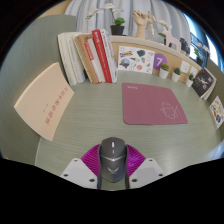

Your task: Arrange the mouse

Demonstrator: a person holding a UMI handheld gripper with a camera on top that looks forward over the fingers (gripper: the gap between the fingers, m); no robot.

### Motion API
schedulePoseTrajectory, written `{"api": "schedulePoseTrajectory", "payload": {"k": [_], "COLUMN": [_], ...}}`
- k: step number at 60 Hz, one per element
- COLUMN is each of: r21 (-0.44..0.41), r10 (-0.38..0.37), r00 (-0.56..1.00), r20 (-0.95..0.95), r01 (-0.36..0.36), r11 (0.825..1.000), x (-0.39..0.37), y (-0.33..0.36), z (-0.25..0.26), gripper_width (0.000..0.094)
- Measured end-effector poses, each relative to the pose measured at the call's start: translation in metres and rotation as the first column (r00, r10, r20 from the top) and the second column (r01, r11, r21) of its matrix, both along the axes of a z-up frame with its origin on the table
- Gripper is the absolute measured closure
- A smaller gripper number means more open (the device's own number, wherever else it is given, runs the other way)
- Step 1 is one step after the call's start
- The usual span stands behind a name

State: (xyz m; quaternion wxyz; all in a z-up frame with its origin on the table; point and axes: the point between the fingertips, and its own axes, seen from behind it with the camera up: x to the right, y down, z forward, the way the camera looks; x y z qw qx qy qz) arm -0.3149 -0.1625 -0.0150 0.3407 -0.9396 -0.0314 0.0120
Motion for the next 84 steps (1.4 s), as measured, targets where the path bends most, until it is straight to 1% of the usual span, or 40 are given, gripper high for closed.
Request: {"api": "schedulePoseTrajectory", "payload": {"k": [4,6,10,13,15,17,22,25,26,27,29,32,35,37,41,44,45,48,55,60,66,67,69,72,74,75,80,82,83,84], "r21": [-0.03,-0.012,0.061,0.147,0.194,0.241,0.324,0.372,0.376,0.389,0.394,0.386,0.369,0.343,0.297,0.265,0.262,0.207,0.106,0.046,-0.012,-0.013,0.016,0.018,0.014,0.016,0.01,0.009,0.006,0.004], "r10": [0.036,0.058,0.091,0.121,0.122,0.13,0.103,0.079,0.072,0.063,0.052,0.027,0.008,-0.003,-0.016,-0.035,-0.041,-0.048,-0.052,-0.028,-0.001,0.001,-0.006,-0.015,-0.013,-0.013,-0.035,-0.034,-0.03,-0.024], "r00": [0.999,0.998,0.996,0.992,0.991,0.99,0.993,0.996,0.997,0.998,0.998,0.999,0.999,1.0,1.0,0.999,0.999,0.999,0.999,1.0,1.0,1.0,1.0,1.0,1.0,1.0,0.999,0.999,0.999,0.999], "r20": [0.011,0.015,0.02,0.039,0.049,0.057,0.055,0.042,0.034,0.029,0.02,0.022,0.034,0.03,0.023,0.024,0.022,0.0,0.005,-0.01,-0.014,-0.011,-0.017,-0.027,-0.022,-0.02,-0.028,-0.033,-0.036,-0.041], "r01": [-0.036,-0.058,-0.092,-0.126,-0.129,-0.14,-0.115,-0.089,-0.079,-0.069,-0.056,-0.033,-0.02,-0.008,0.009,0.027,0.033,0.047,0.051,0.029,0.001,-0.001,0.006,0.015,0.013,0.013,0.036,0.034,0.031,0.024], "r11": [0.999,0.998,0.994,0.981,0.973,0.96,0.939,0.924,0.923,0.918,0.917,0.922,0.929,0.939,0.955,0.964,0.965,0.977,0.993,0.999,1.0,1.0,1.0,1.0,1.0,1.0,0.999,0.999,1.0,1.0], "x": [-0.005,-0.008,-0.016,-0.02,-0.02,-0.019,-0.006,0.005,0.011,0.015,0.027,0.05,0.071,0.085,0.11,0.128,0.131,0.143,0.158,0.155,0.151,0.151,0.151,0.15,0.15,0.151,0.151,0.149,0.148,0.145], "y": [-0.002,0.001,0.011,0.025,0.036,0.052,0.09,0.114,0.124,0.132,0.149,0.17,0.187,0.197,0.214,0.222,0.224,0.227,0.225,0.218,0.209,0.209,0.213,0.213,0.213,0.213,0.214,0.214,0.214,0.214], "z": [0.006,0.021,0.075,0.13,0.164,0.196,0.252,0.273,0.278,0.28,0.284,0.279,0.263,0.249,0.214,0.184,0.171,0.14,0.071,0.035,0.003,0.002,0.003,0.003,0.002,0.003,0.002,0.002,0.002,0.003], "gripper_width": [0.0622,0.0622,0.0621,0.062,0.062,0.0621,0.062,0.0622,0.0622,0.0621,0.0622,0.0622,0.0623,0.0622,0.0622,0.0622,0.0623,0.0622,0.0622,0.0623,0.0615,0.0607,0.0605,0.0564,0.0554,0.0526,0.0459,0.0427,0.0392,0.0328]}}
